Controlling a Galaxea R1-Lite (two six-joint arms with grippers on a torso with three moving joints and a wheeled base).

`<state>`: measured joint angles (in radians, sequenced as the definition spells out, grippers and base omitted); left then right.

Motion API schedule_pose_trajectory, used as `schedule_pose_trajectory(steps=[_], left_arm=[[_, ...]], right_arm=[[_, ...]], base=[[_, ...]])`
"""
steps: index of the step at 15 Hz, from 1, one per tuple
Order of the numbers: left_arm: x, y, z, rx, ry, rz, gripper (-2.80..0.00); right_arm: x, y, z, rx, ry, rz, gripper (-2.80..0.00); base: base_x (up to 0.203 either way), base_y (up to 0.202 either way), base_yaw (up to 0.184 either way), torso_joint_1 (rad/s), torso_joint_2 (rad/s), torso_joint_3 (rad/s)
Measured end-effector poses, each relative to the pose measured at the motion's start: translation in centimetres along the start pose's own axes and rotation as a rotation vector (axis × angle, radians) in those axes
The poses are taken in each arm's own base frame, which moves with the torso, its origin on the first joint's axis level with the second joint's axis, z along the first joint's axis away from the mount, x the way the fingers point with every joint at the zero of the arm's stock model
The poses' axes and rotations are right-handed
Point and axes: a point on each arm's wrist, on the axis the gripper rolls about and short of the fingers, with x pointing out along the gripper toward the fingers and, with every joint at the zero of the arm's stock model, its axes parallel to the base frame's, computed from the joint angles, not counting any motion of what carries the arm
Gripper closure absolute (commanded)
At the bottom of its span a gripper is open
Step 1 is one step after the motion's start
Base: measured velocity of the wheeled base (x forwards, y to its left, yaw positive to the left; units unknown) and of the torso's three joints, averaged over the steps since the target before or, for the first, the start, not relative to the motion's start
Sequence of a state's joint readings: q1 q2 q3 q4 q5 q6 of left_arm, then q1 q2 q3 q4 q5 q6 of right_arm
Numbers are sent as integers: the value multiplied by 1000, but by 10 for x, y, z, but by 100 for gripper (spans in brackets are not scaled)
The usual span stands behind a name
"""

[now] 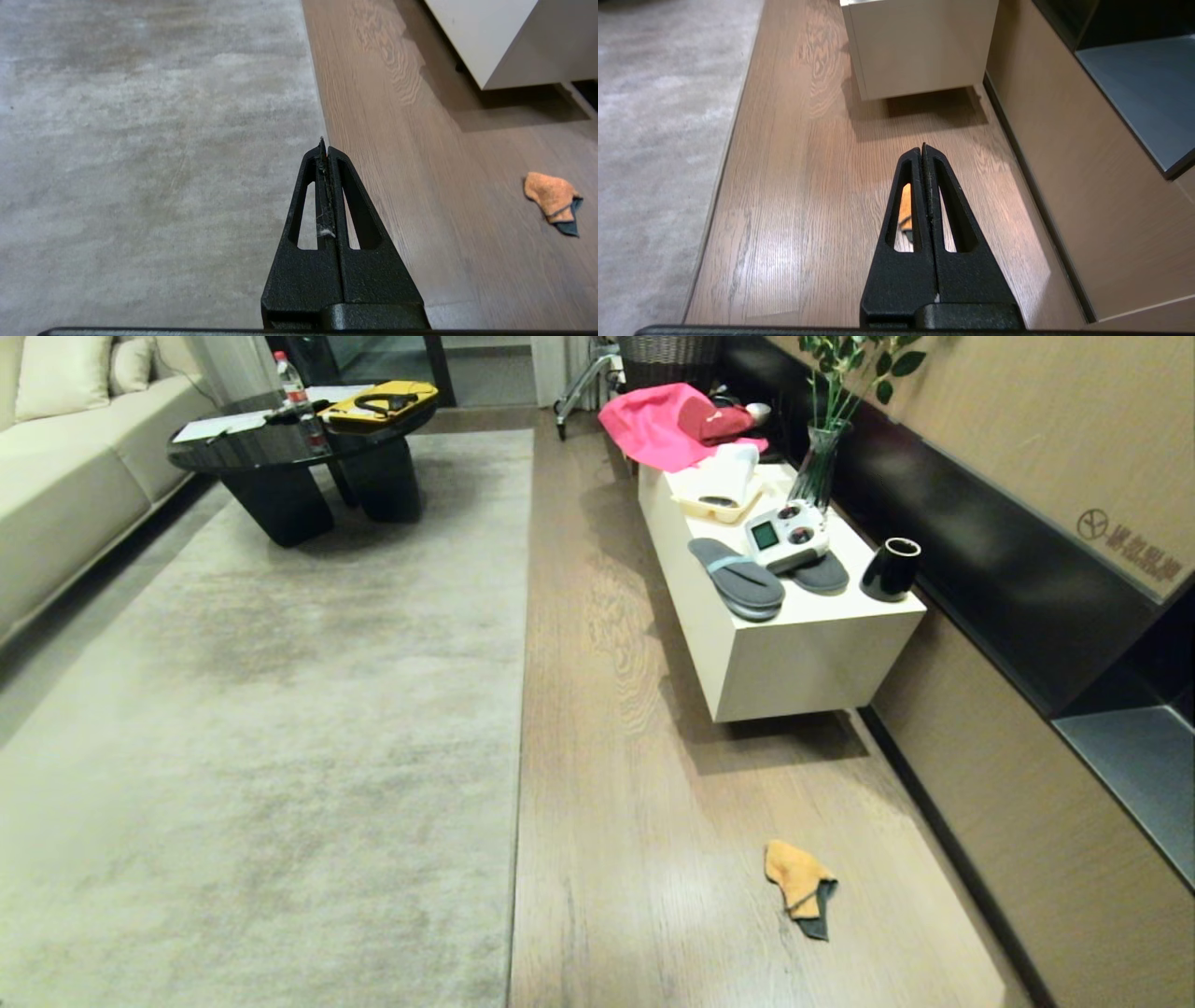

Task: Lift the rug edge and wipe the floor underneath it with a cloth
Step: Pick up the rag

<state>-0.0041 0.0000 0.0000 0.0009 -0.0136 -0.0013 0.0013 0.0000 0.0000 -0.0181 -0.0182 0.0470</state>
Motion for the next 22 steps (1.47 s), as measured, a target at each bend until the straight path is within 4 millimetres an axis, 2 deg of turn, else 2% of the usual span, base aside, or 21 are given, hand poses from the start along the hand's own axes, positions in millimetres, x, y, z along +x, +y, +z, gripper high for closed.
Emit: schedule_pose_trajectory(steps=[22], left_arm=[[0, 0, 0, 1, 1, 0, 0]], right_arm=[[0, 0, 0, 0, 0, 0, 0]], base=[[0, 0, 0, 3, 3, -196]])
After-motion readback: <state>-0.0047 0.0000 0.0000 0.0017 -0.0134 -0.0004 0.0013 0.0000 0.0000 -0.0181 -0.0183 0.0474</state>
